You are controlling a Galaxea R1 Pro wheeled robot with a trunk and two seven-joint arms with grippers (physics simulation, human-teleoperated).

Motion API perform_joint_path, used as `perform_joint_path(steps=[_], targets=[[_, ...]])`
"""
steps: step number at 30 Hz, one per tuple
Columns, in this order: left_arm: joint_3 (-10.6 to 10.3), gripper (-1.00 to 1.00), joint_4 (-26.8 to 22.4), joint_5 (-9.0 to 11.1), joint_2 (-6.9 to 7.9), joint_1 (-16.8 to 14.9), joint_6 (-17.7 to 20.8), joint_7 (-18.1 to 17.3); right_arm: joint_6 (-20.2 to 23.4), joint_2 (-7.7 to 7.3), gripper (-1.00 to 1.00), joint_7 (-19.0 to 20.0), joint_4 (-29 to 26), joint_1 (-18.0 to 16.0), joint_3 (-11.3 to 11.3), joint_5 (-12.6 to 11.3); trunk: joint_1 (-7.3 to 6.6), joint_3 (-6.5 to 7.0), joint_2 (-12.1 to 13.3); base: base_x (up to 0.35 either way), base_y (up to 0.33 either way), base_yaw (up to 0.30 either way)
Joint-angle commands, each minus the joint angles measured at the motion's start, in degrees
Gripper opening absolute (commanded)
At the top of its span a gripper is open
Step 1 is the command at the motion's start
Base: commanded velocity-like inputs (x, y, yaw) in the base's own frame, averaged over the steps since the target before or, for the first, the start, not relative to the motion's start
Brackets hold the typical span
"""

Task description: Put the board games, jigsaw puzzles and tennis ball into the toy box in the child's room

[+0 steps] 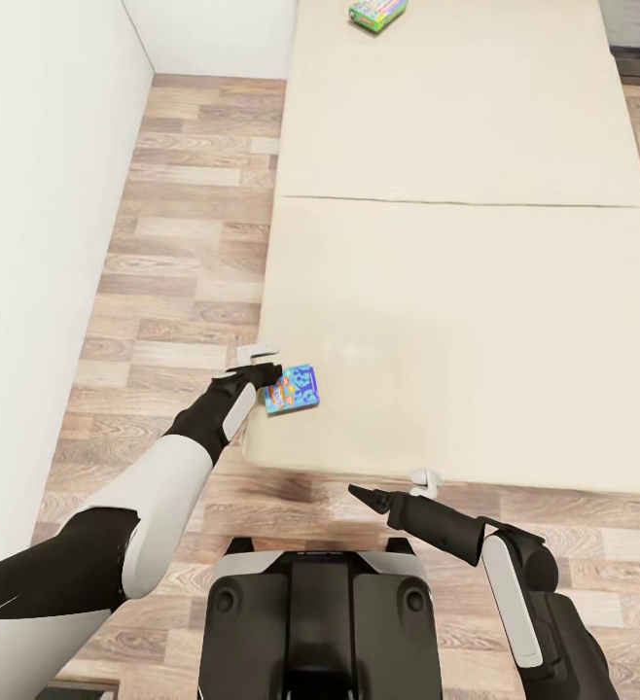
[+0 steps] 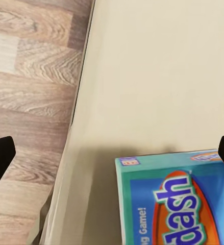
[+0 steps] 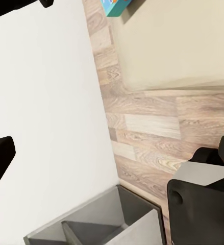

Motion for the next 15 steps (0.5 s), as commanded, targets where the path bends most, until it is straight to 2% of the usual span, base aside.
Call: perform_joint_path(steps=[1,8,15], targets=[[0.01,1.0,-0.08,0.6,-0.02,0.0,0.25,0.29,0.3,0.06,1.0,0.28,-0.01,-0.02,-0.13,0.09,0.03,-0.05,-0.08,0.0,0.0,0.0],[0.01,1.0,-0.04,0.6,-0.02,0.0,0.2,0.29,0.3,0.07,1.0,0.28,-0.01,-0.02,-0.12,0.09,0.03,-0.07,-0.08,0.003,0.0,0.0],[0.01,1.0,-0.04,0.6,-0.02,0.0,0.14,0.3,0.3,0.13,1.0,0.28,0.0,-0.02,-0.12,0.09,0.03,-0.07,-0.08,0.066,0.0,0.0]])
